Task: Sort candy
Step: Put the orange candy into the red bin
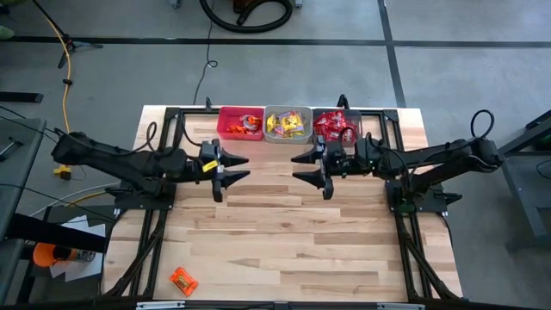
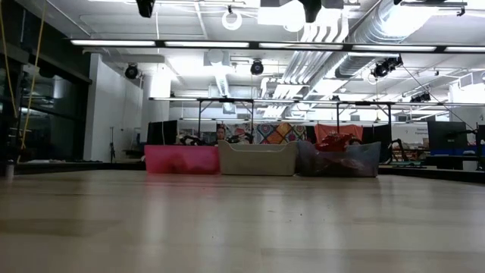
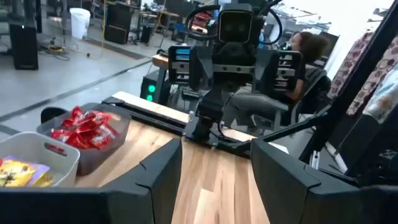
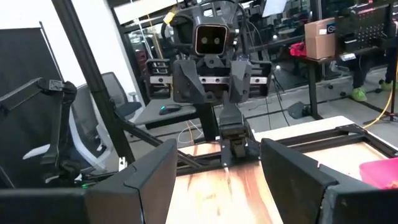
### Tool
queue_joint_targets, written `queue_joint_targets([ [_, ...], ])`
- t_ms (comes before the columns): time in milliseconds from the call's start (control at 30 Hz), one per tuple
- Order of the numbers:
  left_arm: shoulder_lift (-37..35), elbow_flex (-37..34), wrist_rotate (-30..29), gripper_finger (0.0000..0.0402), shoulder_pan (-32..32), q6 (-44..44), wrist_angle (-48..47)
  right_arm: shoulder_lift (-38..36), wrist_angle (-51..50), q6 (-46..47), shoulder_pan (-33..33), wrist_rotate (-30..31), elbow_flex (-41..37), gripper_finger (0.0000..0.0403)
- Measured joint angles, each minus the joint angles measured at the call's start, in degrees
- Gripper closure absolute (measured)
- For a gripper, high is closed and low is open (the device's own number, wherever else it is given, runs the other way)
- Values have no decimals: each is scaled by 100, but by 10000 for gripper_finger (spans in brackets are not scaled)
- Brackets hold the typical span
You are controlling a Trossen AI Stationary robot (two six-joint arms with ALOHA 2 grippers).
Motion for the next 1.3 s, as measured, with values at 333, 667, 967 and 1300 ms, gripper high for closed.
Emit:
queue_joint_targets([
  [333, 61, 571, 719, 226, -210, -767, -1502, 0, 0, -61, -7, 39, 0, 178],
  [667, 1513, 1749, 2209, 247, -2656, -2357, -5509, 0, -87, -465, -197, 36, 0, 178],
  [967, 3183, 1745, 2580, 249, -4437, -2132, -5456, 0, -526, -456, -384, 39, 0, 178],
  [1300, 3408, 721, 2955, 249, -4798, -2360, -4773, 0, -769, -394, -383, 33, 0, 178],
])
